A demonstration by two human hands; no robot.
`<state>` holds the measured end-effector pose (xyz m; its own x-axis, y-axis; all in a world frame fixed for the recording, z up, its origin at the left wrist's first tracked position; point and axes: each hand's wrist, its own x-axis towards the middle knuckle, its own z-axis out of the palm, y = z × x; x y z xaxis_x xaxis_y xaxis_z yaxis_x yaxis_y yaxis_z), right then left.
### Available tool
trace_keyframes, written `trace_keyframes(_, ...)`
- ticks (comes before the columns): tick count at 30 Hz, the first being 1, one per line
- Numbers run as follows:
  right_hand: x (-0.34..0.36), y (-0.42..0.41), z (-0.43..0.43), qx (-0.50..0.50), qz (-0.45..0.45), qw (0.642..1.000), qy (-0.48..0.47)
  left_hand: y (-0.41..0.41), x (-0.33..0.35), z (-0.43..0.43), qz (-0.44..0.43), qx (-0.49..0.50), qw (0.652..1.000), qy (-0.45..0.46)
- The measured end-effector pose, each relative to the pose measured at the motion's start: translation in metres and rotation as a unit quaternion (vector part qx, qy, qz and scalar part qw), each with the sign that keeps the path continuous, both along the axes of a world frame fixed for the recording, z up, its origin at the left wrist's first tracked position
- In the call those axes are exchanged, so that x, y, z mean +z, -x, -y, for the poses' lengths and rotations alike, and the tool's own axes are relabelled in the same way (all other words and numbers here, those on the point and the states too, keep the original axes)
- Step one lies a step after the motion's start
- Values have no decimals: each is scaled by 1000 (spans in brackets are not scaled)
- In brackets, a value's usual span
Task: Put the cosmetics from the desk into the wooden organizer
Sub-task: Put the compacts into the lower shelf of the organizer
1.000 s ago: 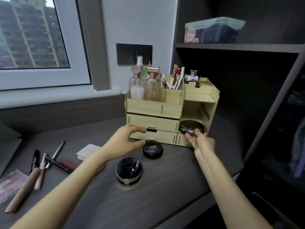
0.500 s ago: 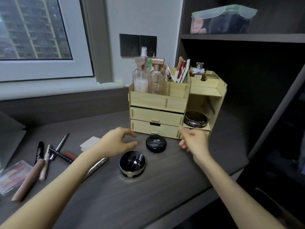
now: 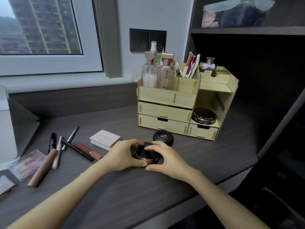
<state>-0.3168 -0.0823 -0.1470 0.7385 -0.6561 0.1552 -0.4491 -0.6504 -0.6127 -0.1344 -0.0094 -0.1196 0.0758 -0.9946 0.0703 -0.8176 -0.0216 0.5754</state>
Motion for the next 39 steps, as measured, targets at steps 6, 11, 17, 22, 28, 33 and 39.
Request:
trace_keyframes(6,-8,10,-4,-61,51,996,33,7,-3,10,-185,-16,982,-37)
trace_keyframes(11,17,48,6,-216,205,944,140,14,-3,25,-185,8,983,9)
trace_keyframes(17,54,70,55,-413,63,871,258,35,-10,61,-37,48,998,12)
trace_keyframes(22,61,59,84,-415,-51,875,244,44,-20,80,21,68,997,13)
trace_keyframes(28,65,54,100,-435,-67,870,222,49,-26,89,44,90,995,25)
trace_keyframes(33,60,53,106,-437,-113,861,233,53,-28,92,39,91,995,32)
trace_keyframes(39,62,57,92,-434,-106,851,276,57,-26,91,-32,86,994,61)
